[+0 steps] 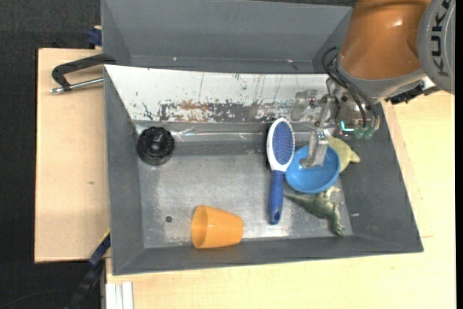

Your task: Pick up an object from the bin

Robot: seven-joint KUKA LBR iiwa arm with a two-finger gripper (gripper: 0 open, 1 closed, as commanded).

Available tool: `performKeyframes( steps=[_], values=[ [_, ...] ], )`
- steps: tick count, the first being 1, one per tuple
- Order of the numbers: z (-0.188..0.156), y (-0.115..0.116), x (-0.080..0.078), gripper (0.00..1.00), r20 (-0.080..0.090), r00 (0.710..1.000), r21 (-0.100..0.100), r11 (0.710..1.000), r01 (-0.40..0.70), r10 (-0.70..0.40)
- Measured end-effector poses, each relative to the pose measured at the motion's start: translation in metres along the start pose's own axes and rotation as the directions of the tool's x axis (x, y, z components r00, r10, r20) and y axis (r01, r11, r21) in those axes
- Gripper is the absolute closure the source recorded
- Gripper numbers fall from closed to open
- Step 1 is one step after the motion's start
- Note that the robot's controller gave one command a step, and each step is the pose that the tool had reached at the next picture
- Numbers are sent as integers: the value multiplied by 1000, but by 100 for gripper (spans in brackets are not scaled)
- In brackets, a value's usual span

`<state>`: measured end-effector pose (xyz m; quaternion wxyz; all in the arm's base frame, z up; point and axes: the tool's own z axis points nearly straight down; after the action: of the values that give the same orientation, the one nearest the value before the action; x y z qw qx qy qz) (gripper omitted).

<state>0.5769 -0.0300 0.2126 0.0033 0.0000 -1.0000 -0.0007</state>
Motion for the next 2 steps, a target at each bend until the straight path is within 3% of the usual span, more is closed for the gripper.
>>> performKeyframes(
  steps=[1,2],
  values=[
    [121,-76,34,0,1,944,1,944,330,-330],
    [119,-74,32,100,6,944,3,944,331,-331]
  ],
)
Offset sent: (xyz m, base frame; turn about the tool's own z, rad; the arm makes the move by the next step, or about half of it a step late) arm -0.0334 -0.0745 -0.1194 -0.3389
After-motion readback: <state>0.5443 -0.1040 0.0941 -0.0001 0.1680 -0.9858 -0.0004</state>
